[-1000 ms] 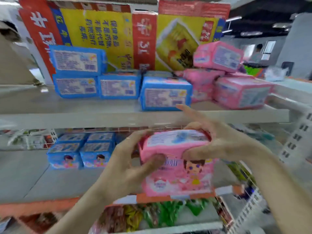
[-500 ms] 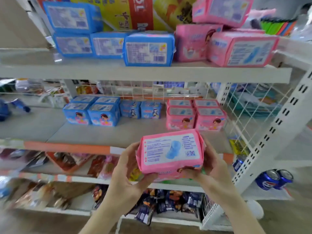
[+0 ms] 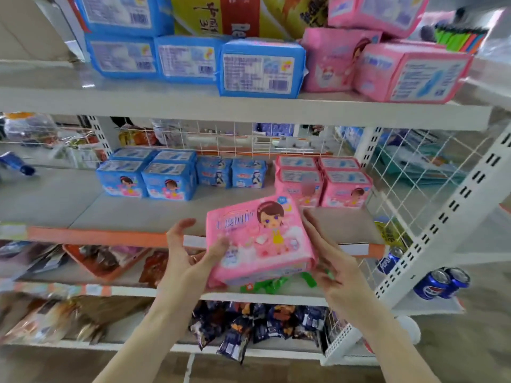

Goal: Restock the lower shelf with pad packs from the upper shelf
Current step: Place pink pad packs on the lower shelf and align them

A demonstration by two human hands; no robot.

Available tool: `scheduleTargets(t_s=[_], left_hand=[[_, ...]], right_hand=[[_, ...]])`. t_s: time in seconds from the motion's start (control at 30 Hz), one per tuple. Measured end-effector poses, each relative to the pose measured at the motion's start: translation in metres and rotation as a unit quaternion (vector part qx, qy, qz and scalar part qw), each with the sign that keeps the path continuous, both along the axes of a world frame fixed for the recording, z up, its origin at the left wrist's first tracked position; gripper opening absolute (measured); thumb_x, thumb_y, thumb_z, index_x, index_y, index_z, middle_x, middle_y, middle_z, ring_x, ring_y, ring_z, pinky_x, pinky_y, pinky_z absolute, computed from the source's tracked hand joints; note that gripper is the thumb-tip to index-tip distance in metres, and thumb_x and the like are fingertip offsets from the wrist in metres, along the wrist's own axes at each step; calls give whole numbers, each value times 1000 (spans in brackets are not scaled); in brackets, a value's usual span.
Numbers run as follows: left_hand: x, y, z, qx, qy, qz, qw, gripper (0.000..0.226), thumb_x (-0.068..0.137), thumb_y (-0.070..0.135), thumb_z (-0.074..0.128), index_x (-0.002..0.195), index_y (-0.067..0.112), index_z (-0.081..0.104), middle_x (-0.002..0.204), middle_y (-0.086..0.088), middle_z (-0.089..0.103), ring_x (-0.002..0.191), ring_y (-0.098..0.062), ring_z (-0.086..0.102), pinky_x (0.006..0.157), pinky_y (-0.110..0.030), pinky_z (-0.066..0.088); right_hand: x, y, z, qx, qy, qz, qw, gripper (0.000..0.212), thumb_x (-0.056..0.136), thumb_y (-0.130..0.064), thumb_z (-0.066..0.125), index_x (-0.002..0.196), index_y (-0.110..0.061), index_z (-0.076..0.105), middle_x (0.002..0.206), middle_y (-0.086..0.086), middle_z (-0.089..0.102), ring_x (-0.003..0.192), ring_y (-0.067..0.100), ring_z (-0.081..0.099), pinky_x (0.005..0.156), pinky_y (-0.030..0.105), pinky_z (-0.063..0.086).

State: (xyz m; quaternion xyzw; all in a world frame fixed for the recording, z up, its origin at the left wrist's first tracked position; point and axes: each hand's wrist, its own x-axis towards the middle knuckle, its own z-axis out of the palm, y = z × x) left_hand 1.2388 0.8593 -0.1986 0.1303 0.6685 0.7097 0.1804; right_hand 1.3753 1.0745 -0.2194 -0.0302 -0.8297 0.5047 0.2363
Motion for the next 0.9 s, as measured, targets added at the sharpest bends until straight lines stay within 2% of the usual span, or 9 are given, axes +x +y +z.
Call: scheduleTargets(t_s=[0.13,0.2,0.27,0.4,0.5,0.6,0.7,0.8,0.9], left_hand=[[-43,-12,5,45,-69,-48,995,24,106,31,41,115,23,61,71,-9,71,55,-28,65,51,-37,56],[-66,-34,0,0,-14,-95,995,25,93,18,55,115,15,66,66,-10,65,51,-22,58,45,-28,48],[-83,-54,-2,-84,115,-134,981,39,78,24,65,117,20,70,87,-12,65,64,-22,61,57,-32,51],[-112,-79,-5,-96,265,-101,954,30,88,30,71,118,29,70,131,4,58,111,-15,63,82,-31,58],[-134,-90,-11,-63,261,-87,959,48,87,28,69,134,24,61,125,16,67,120,-7,61,93,-22,51],[-150,-98,-12,-81,256,-80,960,52,85,24,73,136,25,60,116,24,71,114,2,63,95,-18,49],[-164,-95,-13,-124,225,-77,963,48,83,39,79,128,29,67,100,19,76,101,-3,69,94,-32,54],[-163,-82,-18,-140,203,-97,964,38,76,60,70,94,27,76,76,4,75,74,-26,70,75,-44,58],[-152,-65,-31,-136,210,-105,963,24,87,39,73,82,15,74,50,8,60,44,-14,49,52,-29,45]], right_hand=[[-28,-14,8,-53,-28,-22,998,82,82,5,73,145,-41,46,147,-10,52,139,11,46,110,34,45],[-46,-30,18,-66,-34,-45,996,58,80,-30,80,133,-37,58,128,-16,66,123,7,60,103,31,51],[-64,-52,27,-54,-20,-71,996,55,74,-59,75,125,-44,63,122,-21,68,118,2,62,97,20,50],[-103,-88,24,-80,8,-57,995,42,86,-32,74,126,-27,62,121,-21,69,117,-1,62,91,11,47],[-127,-109,18,-78,14,-49,996,42,85,-14,67,127,-17,62,122,-18,69,117,2,62,90,11,48],[-140,-123,12,-78,9,-79,994,33,86,-19,66,119,-17,66,114,-14,73,111,4,66,87,12,49],[-145,-129,12,-56,-20,-147,987,19,89,-35,58,83,-18,65,74,-10,70,74,1,66,70,10,45],[-143,-128,13,-28,-52,-204,977,38,91,-48,51,68,-18,55,59,5,59,59,20,60,65,33,48],[-131,-119,8,-9,-77,-239,968,41,90,-53,50,64,-22,56,59,10,60,59,29,58,68,47,48]])
